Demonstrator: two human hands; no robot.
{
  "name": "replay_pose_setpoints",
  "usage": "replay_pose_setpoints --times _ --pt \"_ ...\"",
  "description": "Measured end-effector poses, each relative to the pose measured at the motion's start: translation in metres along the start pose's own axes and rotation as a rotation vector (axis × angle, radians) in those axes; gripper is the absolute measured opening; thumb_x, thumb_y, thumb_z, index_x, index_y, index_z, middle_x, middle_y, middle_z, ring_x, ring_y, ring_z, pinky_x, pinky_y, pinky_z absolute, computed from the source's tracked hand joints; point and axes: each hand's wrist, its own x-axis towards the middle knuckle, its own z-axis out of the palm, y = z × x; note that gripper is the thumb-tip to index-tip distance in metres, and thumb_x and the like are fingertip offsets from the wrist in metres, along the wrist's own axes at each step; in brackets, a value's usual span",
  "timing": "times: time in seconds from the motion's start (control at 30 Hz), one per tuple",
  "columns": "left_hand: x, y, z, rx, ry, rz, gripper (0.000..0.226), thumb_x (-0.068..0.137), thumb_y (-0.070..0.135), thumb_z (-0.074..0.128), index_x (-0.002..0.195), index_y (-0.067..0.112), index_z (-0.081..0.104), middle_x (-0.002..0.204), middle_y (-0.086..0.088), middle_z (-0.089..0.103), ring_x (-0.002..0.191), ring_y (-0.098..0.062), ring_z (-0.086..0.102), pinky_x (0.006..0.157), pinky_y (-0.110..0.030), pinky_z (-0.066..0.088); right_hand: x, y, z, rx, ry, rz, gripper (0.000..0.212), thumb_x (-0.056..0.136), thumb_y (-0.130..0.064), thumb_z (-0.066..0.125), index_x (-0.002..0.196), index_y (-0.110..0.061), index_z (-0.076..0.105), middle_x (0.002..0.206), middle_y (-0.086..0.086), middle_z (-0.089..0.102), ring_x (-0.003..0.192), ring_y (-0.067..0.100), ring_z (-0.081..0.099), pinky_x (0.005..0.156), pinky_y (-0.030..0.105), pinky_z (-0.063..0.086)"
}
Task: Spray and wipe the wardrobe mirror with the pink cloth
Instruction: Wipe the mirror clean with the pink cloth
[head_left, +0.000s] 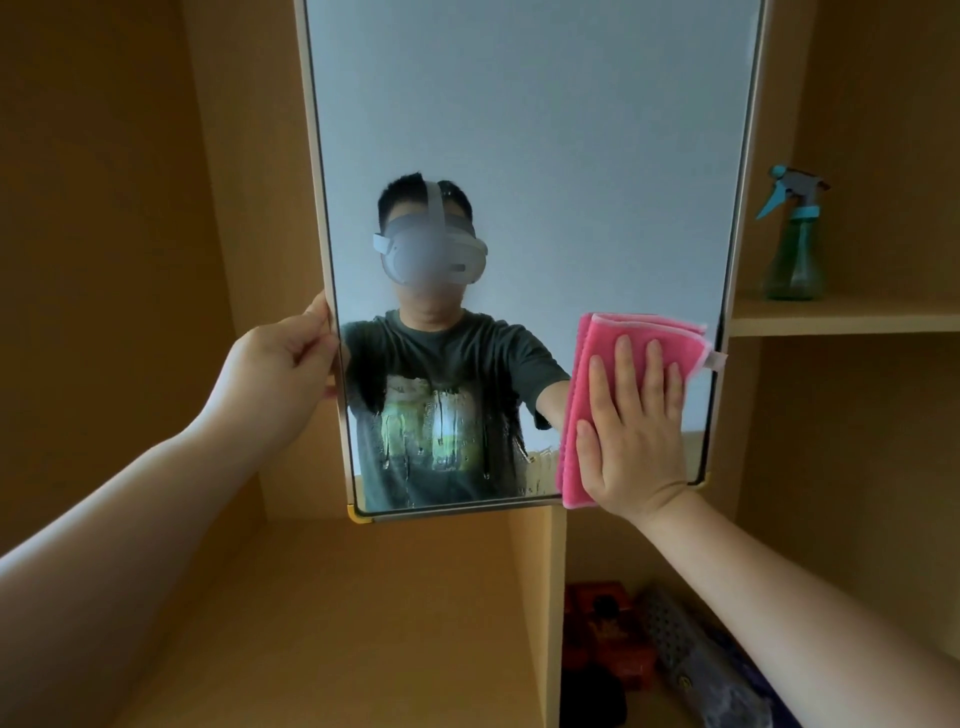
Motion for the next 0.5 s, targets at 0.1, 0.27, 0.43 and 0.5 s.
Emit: replay_pose_setpoints --times 0.1,0.27,0.43,0.5 --pt "0.001 -0.002 0.0 -0.004 -0.002 -0.001 0.035 0.099 0.014 0.048 0.133 0.017 0.057 0.115 -0.001 0.068 0.098 -0.013 0.067 0.085 -0.036 0.057 0.001 -0.009 0.0 0.007 0.007 -0.006 0.062 0.098 -0.041 0.021 0.152 -0.01 0.016 0.157 0.019 0.016 0.144 0.047 0.014 0.116 0.062 0.015" --pt "0.002 -0.002 0.0 -0.004 0.0 0.014 0.035 0.099 0.015 0.048 0.132 0.02 0.058 0.102 0.002 0.07 0.093 -0.011 0.067 0.076 -0.022 0.058 0.005 -0.032 0.0 0.027 0.044 -0.076 0.063 0.097 -0.04 0.027 0.152 -0.01 0.017 0.157 0.018 0.016 0.144 0.047 0.015 0.116 0.061 0.013" --pt "0.003 -0.004 0.0 0.0 -0.001 0.031 0.026 0.099 0.014 0.048 0.118 0.014 0.065 0.13 -0.003 0.061 0.082 -0.002 0.066 0.069 -0.016 0.057 0.01 -0.064 0.005 0.044 0.06 -0.149 0.064 0.096 -0.039 0.031 0.152 -0.012 0.015 0.157 0.017 0.015 0.144 0.047 0.014 0.116 0.062 0.014" --pt "0.003 -0.004 0.0 0.005 -0.002 0.037 0.024 0.1 0.014 0.047 0.115 0.013 0.066 0.131 -0.004 0.061 0.082 -0.003 0.067 0.067 -0.014 0.056 0.01 -0.067 0.005 0.042 0.065 -0.143 0.064 0.096 -0.039 0.032 0.152 -0.011 0.015 0.157 0.017 0.014 0.144 0.047 0.015 0.115 0.063 0.016"
